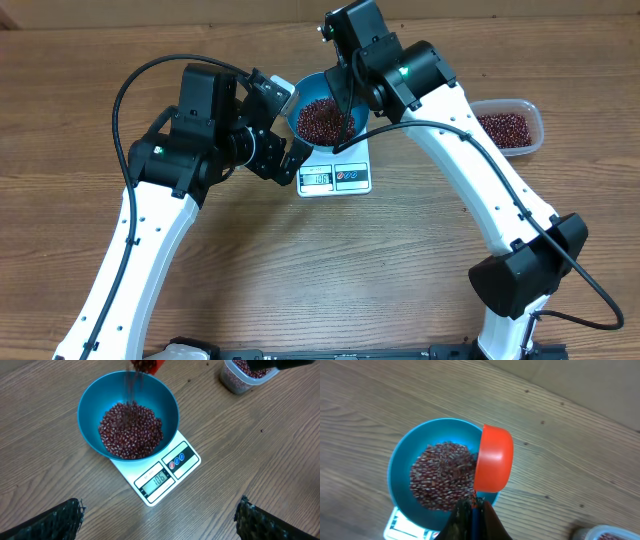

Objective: Scoop item into bowl and weigh 150g on scale
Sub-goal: 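Carry the filled red scoop over the teal bowl and tilt to pour, then move the right gripper's scoop back to the tub and dip into beans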

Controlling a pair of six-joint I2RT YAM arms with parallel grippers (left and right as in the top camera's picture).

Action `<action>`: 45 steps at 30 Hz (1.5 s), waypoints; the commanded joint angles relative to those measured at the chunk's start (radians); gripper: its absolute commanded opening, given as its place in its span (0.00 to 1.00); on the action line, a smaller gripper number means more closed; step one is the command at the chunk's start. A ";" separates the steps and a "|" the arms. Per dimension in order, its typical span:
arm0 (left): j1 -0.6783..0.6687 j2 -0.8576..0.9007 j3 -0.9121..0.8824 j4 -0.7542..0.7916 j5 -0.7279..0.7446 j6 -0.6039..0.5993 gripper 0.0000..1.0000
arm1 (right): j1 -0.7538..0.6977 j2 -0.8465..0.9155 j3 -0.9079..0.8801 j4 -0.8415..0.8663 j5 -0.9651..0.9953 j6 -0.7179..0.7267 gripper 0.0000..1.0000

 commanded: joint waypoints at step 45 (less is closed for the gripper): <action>0.002 -0.007 0.023 0.004 -0.007 -0.014 0.99 | -0.655 -0.180 -0.012 -0.328 -0.441 -0.024 0.04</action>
